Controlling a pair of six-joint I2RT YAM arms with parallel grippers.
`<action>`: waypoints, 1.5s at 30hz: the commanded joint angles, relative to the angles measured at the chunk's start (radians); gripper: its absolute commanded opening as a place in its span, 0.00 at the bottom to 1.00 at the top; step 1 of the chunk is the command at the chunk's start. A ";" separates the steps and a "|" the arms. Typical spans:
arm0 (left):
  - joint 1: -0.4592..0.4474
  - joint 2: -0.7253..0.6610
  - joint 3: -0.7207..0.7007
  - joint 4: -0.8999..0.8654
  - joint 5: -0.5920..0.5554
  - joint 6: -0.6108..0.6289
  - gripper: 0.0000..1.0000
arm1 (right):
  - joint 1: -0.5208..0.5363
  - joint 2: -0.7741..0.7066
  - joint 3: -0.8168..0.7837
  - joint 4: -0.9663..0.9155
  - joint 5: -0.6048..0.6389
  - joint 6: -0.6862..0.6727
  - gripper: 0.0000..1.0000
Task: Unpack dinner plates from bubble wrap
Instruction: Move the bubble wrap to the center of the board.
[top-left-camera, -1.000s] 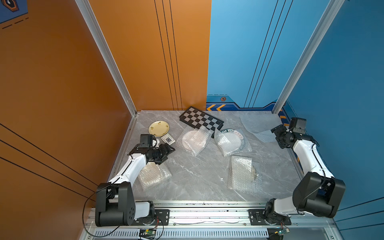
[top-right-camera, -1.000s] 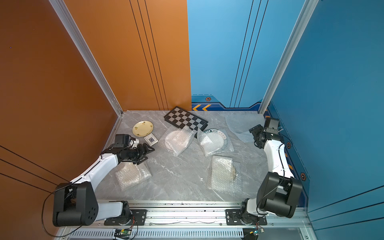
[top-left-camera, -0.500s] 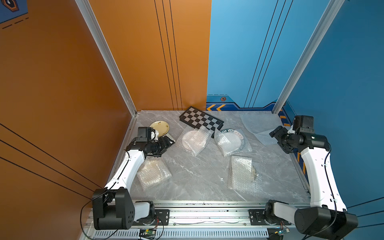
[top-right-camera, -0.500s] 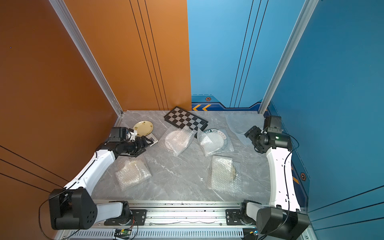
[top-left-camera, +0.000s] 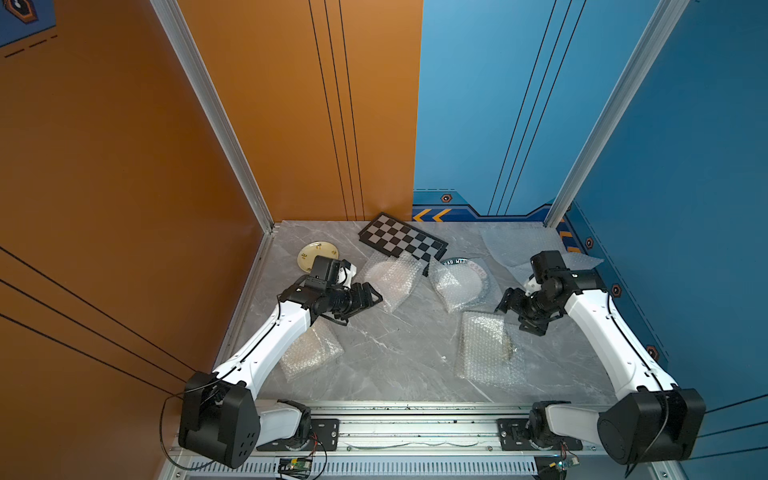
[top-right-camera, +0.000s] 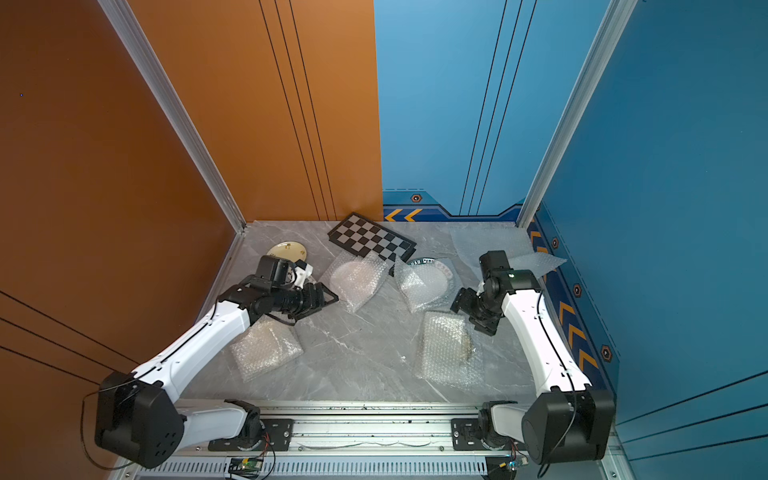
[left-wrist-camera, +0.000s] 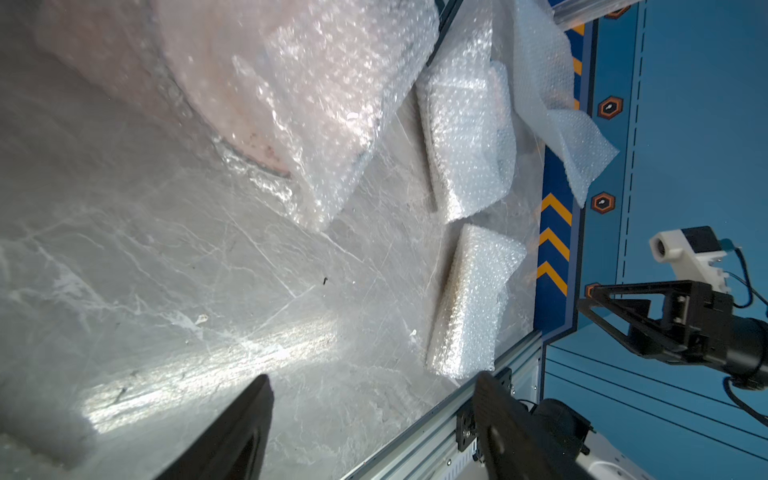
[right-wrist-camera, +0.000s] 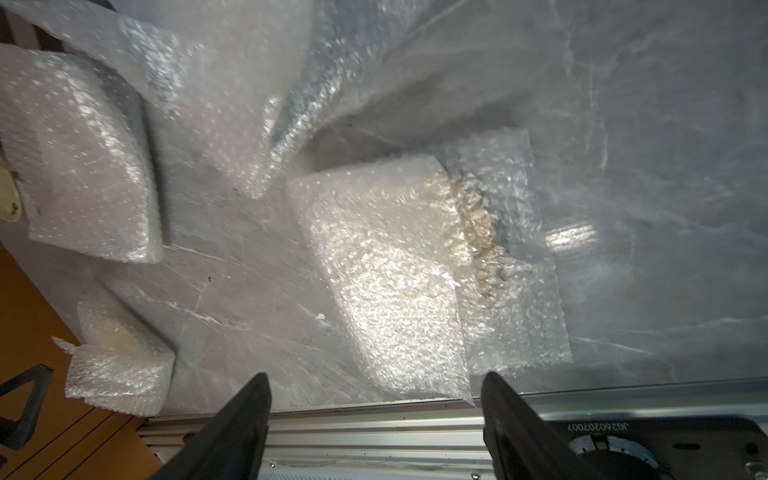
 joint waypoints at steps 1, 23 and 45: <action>-0.016 -0.017 -0.068 0.043 0.012 -0.039 0.77 | 0.006 -0.025 -0.087 0.015 -0.030 -0.015 0.81; -0.092 0.002 -0.105 0.073 -0.017 -0.081 0.75 | 0.027 0.233 -0.035 0.182 0.066 -0.128 0.81; -0.082 0.016 -0.116 0.083 -0.021 -0.099 0.75 | 0.088 0.412 0.055 0.205 -0.030 -0.286 0.71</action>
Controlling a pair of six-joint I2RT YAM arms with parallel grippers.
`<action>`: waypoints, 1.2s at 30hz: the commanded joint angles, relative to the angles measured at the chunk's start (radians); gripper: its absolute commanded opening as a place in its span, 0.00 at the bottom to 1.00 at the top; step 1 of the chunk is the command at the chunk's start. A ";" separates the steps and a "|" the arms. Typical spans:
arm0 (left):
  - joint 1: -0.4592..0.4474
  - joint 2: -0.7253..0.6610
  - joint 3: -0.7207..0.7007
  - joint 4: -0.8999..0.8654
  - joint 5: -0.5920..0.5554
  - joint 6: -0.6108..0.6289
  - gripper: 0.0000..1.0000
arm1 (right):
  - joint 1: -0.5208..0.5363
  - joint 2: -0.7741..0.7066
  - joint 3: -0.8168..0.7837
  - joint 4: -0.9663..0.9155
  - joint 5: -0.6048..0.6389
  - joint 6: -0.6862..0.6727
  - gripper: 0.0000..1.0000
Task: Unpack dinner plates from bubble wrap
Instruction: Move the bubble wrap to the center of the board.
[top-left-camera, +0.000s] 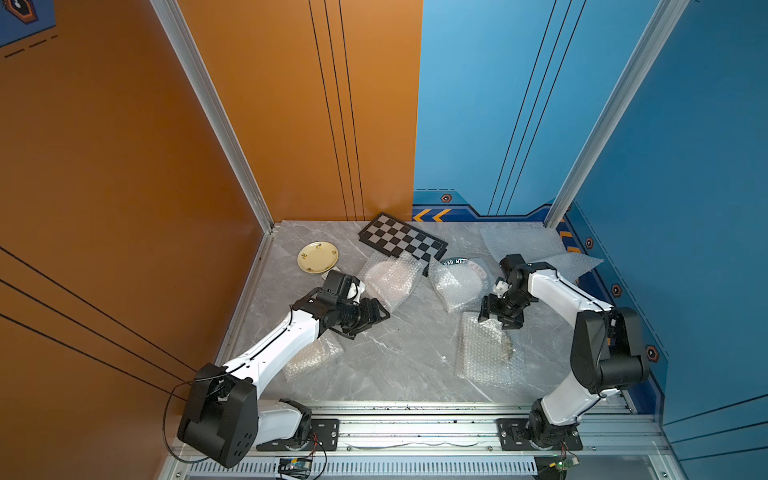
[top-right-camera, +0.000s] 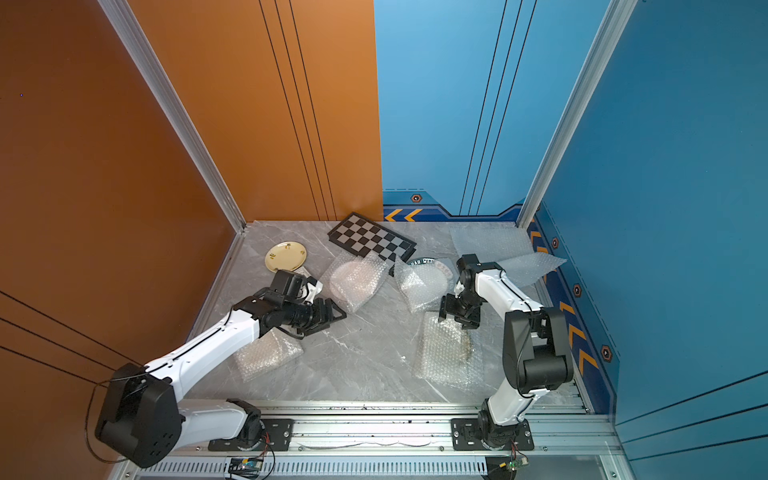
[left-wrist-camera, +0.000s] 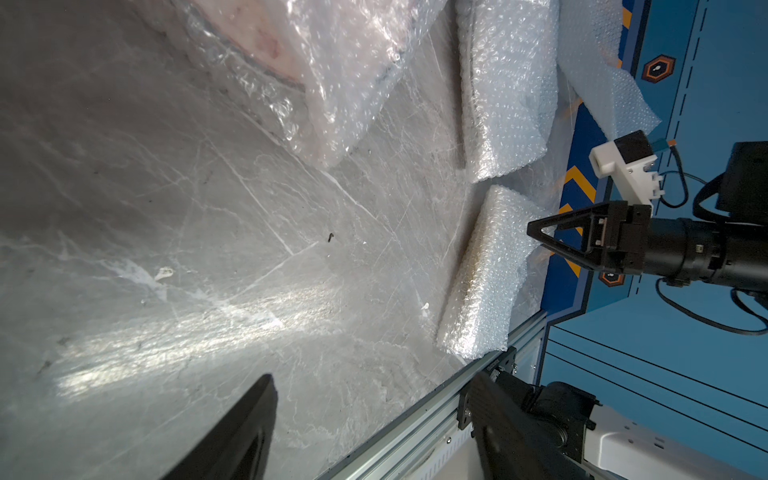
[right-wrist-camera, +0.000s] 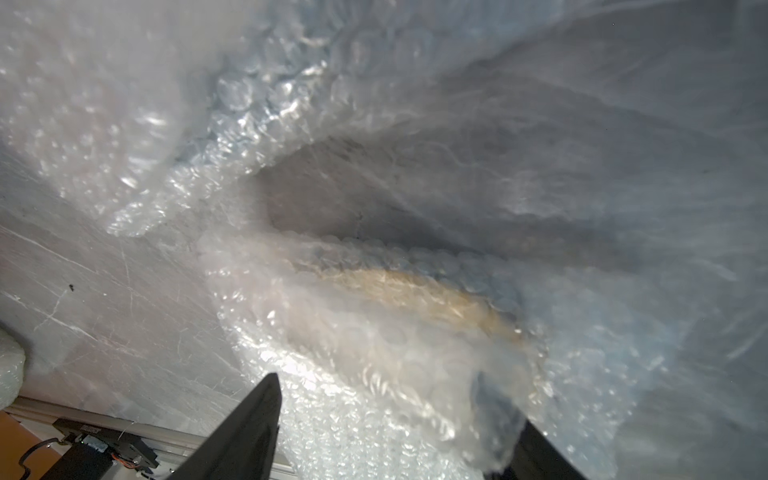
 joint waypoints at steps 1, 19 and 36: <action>0.003 0.005 -0.013 0.008 -0.016 -0.005 0.75 | 0.028 0.015 0.025 0.014 -0.031 -0.024 0.70; -0.034 0.018 0.004 0.015 -0.022 -0.008 0.75 | 0.181 -0.094 -0.034 0.097 -0.040 0.166 0.00; -0.185 0.111 0.114 0.044 -0.050 -0.030 0.74 | 0.479 -0.183 -0.040 0.214 0.072 0.689 0.04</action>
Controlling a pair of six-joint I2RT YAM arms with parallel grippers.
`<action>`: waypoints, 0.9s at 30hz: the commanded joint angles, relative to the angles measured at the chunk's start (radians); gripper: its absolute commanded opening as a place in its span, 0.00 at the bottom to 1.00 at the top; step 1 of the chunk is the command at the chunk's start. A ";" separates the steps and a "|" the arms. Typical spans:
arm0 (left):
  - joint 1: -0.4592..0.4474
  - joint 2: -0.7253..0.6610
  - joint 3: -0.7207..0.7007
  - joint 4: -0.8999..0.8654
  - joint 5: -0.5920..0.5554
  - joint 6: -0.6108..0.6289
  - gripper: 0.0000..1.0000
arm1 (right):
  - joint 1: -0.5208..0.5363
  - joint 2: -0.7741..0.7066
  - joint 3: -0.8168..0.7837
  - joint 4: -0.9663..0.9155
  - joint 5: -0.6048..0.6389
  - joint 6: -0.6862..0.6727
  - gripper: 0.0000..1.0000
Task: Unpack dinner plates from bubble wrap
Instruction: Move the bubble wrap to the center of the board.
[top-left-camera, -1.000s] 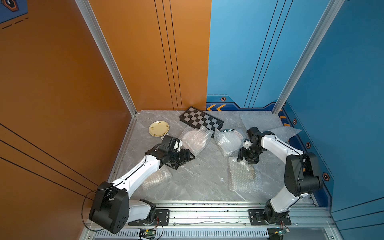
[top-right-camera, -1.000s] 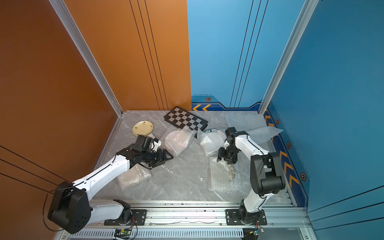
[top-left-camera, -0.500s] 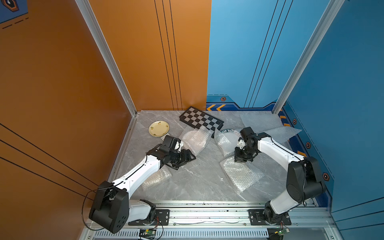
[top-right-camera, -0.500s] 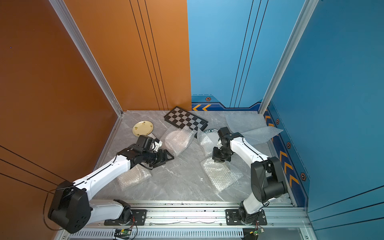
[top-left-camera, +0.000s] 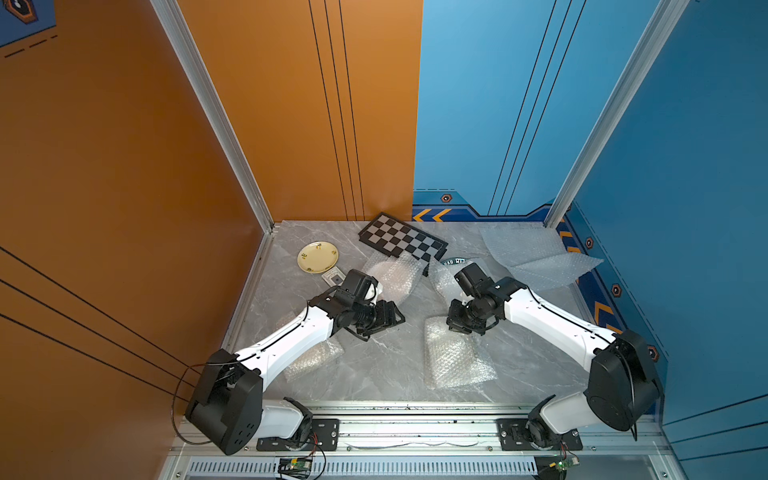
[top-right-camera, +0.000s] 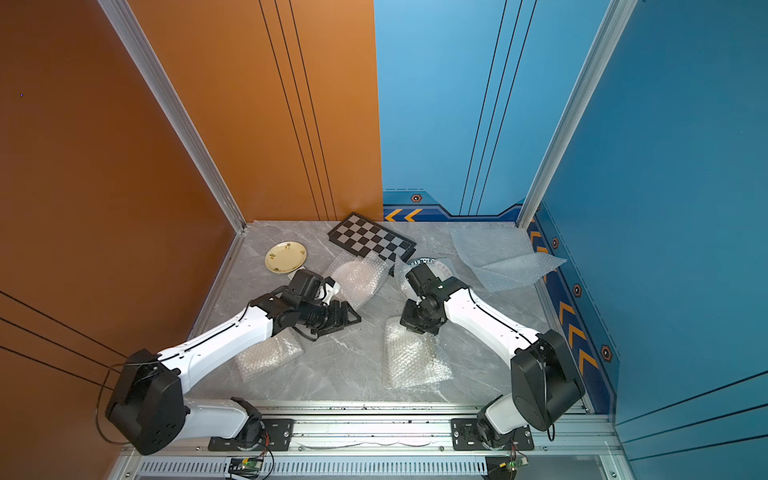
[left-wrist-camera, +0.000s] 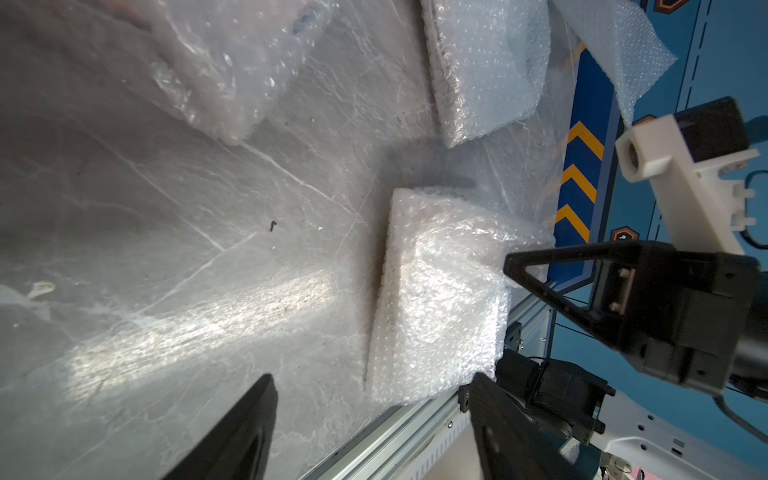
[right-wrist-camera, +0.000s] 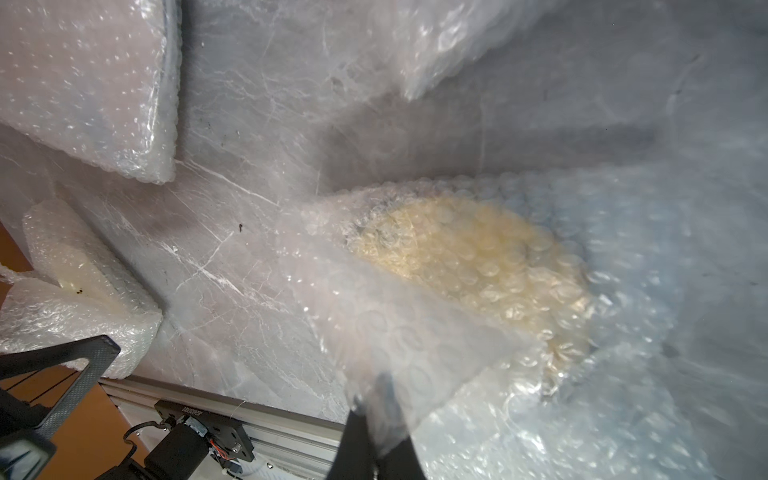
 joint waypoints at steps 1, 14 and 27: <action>-0.037 0.038 0.043 0.021 -0.016 -0.006 0.74 | 0.025 0.003 0.014 0.042 0.032 0.097 0.11; -0.132 0.181 0.110 0.026 -0.016 0.000 0.74 | -0.319 -0.347 -0.254 -0.197 0.010 -0.129 0.57; -0.144 0.275 0.203 0.026 0.014 0.002 0.73 | -0.327 -0.400 -0.440 -0.077 -0.074 -0.110 0.49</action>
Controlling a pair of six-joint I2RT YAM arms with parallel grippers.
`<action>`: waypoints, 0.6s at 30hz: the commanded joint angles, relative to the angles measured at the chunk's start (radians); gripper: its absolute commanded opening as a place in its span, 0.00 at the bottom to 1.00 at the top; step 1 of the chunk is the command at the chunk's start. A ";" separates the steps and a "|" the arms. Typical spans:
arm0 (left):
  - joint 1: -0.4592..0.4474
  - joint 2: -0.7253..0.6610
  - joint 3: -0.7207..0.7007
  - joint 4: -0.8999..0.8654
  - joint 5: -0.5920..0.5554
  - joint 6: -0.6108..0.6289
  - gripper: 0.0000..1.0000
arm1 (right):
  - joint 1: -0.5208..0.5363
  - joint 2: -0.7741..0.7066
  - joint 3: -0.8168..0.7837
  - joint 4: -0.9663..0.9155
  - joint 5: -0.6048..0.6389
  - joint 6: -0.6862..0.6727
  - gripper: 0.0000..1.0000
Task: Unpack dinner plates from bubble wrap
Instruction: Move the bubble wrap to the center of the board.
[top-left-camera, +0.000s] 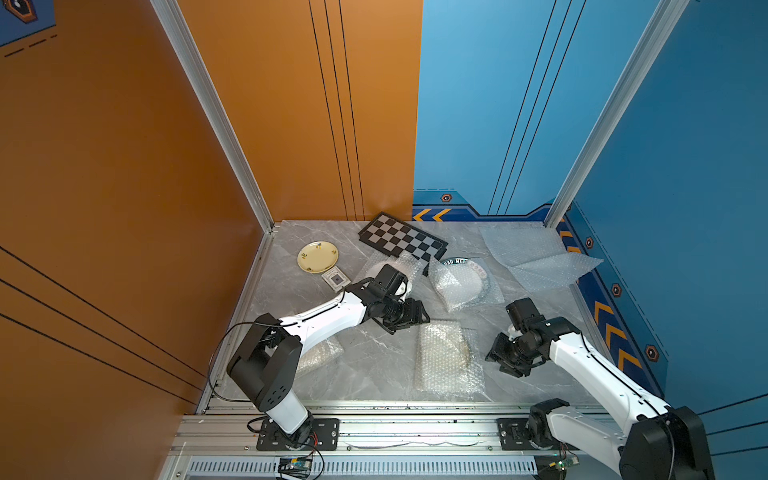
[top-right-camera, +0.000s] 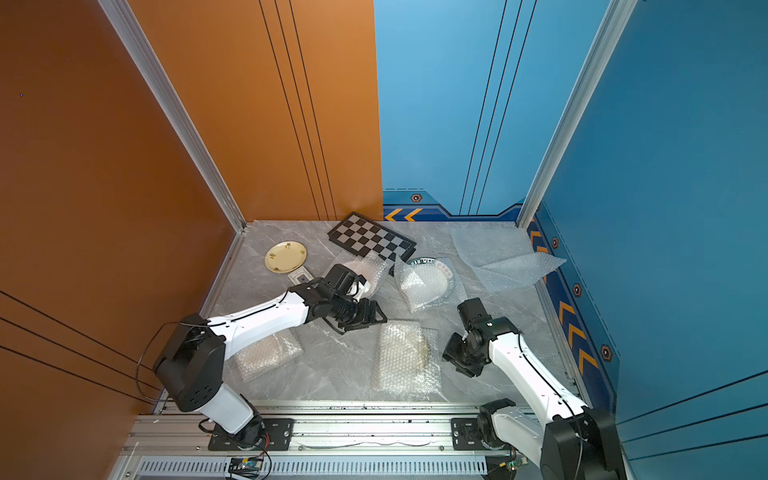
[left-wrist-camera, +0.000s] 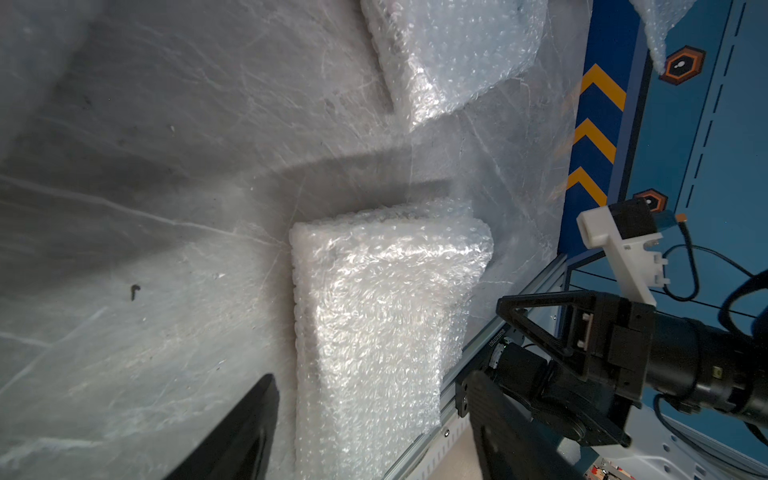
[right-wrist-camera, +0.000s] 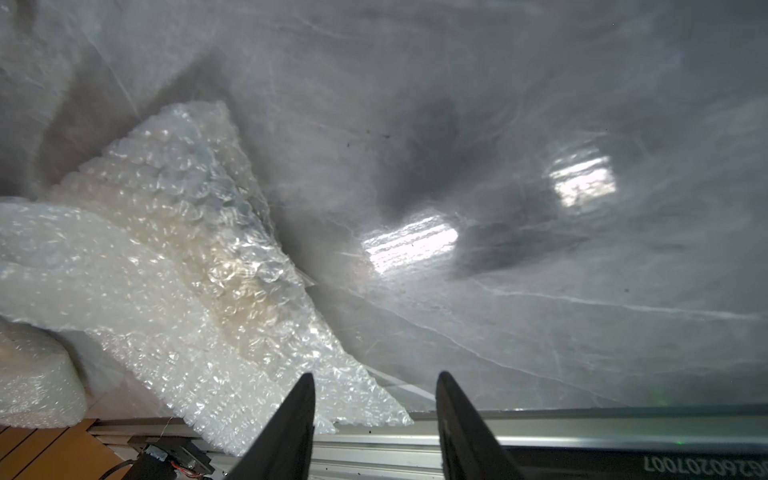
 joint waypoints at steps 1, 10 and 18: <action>-0.019 0.021 0.024 -0.012 0.015 0.003 0.73 | 0.003 0.016 0.007 0.031 -0.016 -0.014 0.49; -0.043 0.029 0.022 -0.013 0.004 -0.007 0.73 | -0.003 0.074 0.000 0.146 -0.090 -0.047 0.46; -0.051 0.025 0.010 -0.012 -0.013 -0.020 0.73 | 0.001 0.118 -0.019 0.174 -0.127 -0.041 0.46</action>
